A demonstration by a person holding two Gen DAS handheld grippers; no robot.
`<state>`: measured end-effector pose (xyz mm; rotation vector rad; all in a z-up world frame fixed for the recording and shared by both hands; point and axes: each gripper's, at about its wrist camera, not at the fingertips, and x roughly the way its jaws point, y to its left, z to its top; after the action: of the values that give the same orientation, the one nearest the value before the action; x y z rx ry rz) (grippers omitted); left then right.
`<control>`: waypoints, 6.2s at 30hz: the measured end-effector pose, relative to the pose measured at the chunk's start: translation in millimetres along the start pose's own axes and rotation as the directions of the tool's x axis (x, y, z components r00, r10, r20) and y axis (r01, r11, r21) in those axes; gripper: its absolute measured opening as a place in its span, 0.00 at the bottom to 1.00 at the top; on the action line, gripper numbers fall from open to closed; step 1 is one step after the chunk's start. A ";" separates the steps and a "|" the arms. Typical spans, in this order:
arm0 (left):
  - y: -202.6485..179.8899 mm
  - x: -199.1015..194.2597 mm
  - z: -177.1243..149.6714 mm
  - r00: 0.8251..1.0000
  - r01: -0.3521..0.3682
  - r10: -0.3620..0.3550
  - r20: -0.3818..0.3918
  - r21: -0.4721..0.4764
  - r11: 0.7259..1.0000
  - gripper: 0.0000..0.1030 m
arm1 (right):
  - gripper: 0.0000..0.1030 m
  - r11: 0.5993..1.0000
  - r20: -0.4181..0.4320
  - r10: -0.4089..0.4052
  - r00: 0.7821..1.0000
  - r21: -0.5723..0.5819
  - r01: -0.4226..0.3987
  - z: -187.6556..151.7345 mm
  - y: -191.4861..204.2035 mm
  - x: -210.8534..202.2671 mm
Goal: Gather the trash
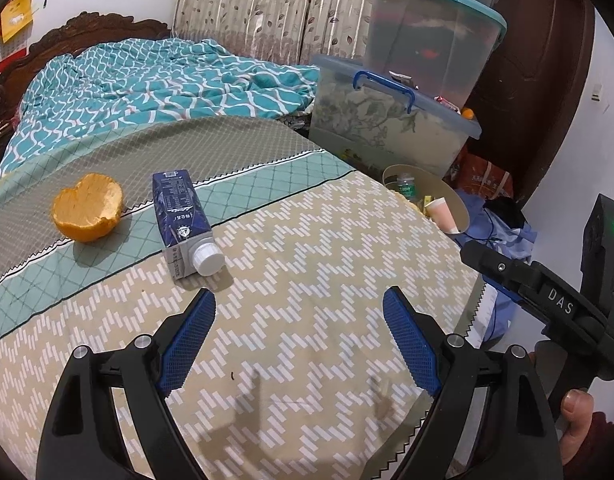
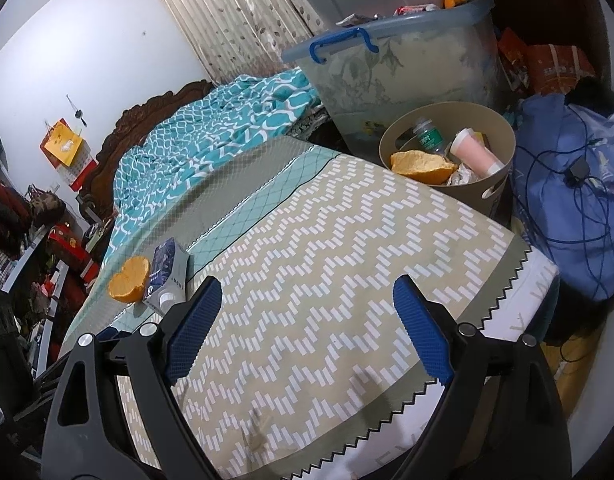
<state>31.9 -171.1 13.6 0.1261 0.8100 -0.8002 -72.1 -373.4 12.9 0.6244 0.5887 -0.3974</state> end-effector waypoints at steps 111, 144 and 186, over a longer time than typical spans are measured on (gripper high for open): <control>-84.9 108.7 39.9 0.983 0.036 -0.011 -0.184 0.129 0.991 0.89 | 0.80 0.991 0.082 -0.118 0.990 0.071 0.113 3.4 -68.5 1.5; -65.0 26.0 22.1 0.997 -0.059 0.066 -0.049 0.130 0.990 0.92 | 0.88 0.994 0.120 -0.106 0.987 0.029 0.103 -12.0 -21.1 -45.9; -54.1 -25.7 32.6 0.959 -0.245 0.229 0.170 0.082 0.966 0.92 | 0.89 0.995 0.154 -0.092 0.984 0.042 0.087 -13.8 -15.9 -58.8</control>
<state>3.7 -206.8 64.4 0.2435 0.5894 -0.6155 -130.7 -366.4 33.4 0.5960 0.4621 -0.5372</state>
